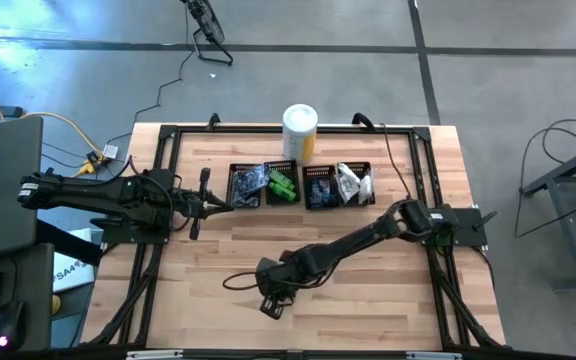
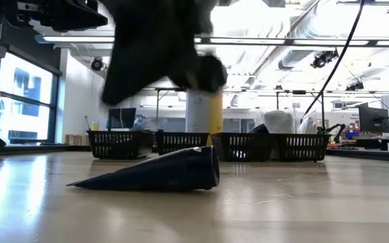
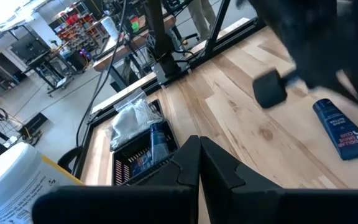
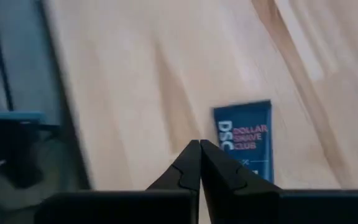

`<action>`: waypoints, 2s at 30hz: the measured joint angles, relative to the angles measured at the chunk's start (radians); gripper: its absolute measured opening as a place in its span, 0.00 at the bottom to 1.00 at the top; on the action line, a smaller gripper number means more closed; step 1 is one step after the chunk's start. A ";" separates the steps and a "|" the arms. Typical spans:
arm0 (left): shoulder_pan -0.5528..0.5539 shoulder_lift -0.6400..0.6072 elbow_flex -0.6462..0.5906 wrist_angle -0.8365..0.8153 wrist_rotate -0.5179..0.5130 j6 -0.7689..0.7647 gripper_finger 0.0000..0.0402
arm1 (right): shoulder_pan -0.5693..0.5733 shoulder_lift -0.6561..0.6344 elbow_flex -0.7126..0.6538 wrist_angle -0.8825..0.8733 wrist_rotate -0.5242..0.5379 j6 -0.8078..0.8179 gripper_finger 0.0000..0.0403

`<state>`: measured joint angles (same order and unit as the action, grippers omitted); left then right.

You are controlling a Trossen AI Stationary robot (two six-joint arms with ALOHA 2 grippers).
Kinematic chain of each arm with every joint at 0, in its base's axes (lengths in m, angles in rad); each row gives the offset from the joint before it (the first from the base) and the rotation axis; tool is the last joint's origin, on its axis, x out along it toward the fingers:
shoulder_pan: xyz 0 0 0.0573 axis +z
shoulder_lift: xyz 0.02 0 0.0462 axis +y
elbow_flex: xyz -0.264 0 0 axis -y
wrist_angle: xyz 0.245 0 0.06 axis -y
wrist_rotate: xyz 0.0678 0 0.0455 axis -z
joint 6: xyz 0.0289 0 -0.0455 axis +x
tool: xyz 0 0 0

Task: Pick & Place Travel size toiletries
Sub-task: Put the shave cream into the middle right black bin

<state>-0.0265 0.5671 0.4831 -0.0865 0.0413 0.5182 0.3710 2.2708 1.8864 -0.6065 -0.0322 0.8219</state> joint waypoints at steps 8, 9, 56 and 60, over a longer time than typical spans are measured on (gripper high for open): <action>0.000 0.000 -0.001 -0.003 0.000 0.000 0.01 | 0.000 -0.091 0.002 -0.106 -0.021 -0.124 0.01; 0.000 0.000 -0.001 -0.003 0.000 0.000 0.01 | 0.000 -0.094 0.002 -0.124 -0.032 -0.140 0.01; 0.000 0.000 -0.001 -0.021 -0.009 0.001 0.01 | -0.066 -0.083 0.002 -0.376 -0.040 -0.190 0.01; 0.000 0.000 -0.001 -0.021 -0.009 0.001 0.01 | -0.065 -0.083 0.002 -0.377 -0.039 -0.187 0.08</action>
<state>-0.0265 0.5671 0.4824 -0.1078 0.0319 0.5190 0.3057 2.1880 1.8881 -0.9833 -0.0708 0.6346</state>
